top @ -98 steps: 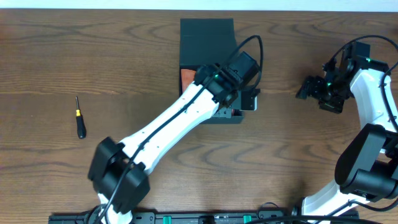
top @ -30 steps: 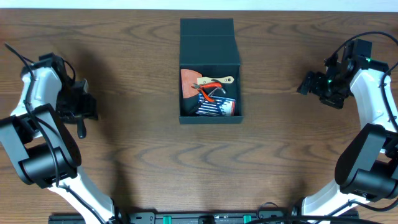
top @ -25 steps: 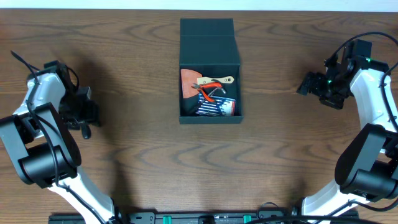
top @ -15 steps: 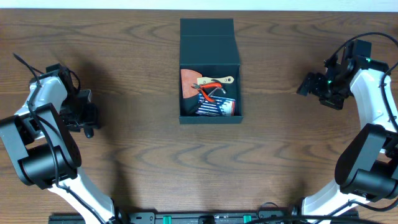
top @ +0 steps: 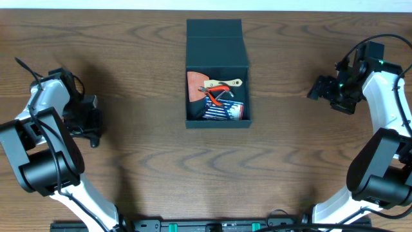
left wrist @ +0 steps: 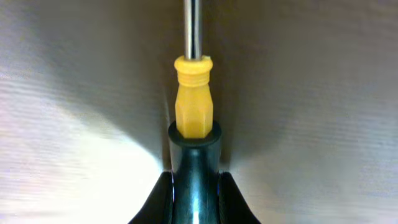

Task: Pack container
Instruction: 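Carry the yellow screwdriver with the left gripper into the box and release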

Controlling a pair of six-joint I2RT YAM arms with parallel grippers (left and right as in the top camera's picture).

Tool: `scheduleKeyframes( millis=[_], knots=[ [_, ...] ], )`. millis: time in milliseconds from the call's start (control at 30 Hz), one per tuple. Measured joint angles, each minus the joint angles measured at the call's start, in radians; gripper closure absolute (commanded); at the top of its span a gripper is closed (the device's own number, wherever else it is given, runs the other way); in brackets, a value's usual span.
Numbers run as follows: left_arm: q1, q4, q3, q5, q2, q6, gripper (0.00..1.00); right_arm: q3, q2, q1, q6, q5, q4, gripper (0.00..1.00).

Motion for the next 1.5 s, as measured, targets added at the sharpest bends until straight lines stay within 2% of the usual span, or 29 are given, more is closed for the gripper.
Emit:
scheduleKeyframes(
  millis=[200,367,567,667,767,967,1233,1300,1400,1467,1500],
  knots=[
    [-0.101,-0.124,0.065,0.017,-0.106,0.003,0.94,0.0,0.0,0.0,0.0,0.0,-0.003,0.16],
    [-0.307,-0.164,0.234,0.018,-0.295,0.057,0.94,0.0,0.0,0.0,0.0,0.0,-0.005,0.16],
    [-0.701,-0.115,0.313,-0.009,-0.45,0.238,0.94,0.0,0.0,0.0,0.0,0.0,-0.008,0.16],
    [-0.855,-0.094,0.312,-0.021,-0.439,0.353,0.94,0.0,0.0,0.0,0.0,0.0,-0.01,0.16],
    [-0.952,-0.046,0.302,-0.044,-0.395,0.451,0.94,0.0,0.0,0.0,0.002,0.0,-0.01,0.15],
    [-1.002,0.044,0.295,-0.072,-0.222,0.557,0.94,0.0,0.0,0.0,0.006,0.0,-0.01,0.15],
    [-0.998,0.047,0.284,-0.084,-0.057,0.663,0.92,0.0,0.0,0.0,0.007,-0.023,-0.01,0.15],
    [-0.998,0.045,0.283,-0.084,-0.039,0.673,0.87,0.0,0.0,0.0,0.007,-0.025,-0.01,0.15],
    [-0.998,0.039,0.283,-0.084,-0.018,0.683,0.71,0.0,0.0,0.0,0.007,-0.026,-0.011,0.15],
    [-0.998,0.039,0.283,-0.085,-0.013,0.684,0.53,0.0,0.0,0.0,0.007,-0.027,-0.02,0.15],
    [-0.998,0.039,0.282,-0.086,-0.013,0.681,0.35,0.0,0.0,0.0,0.007,-0.027,-0.023,0.15]
  ],
)
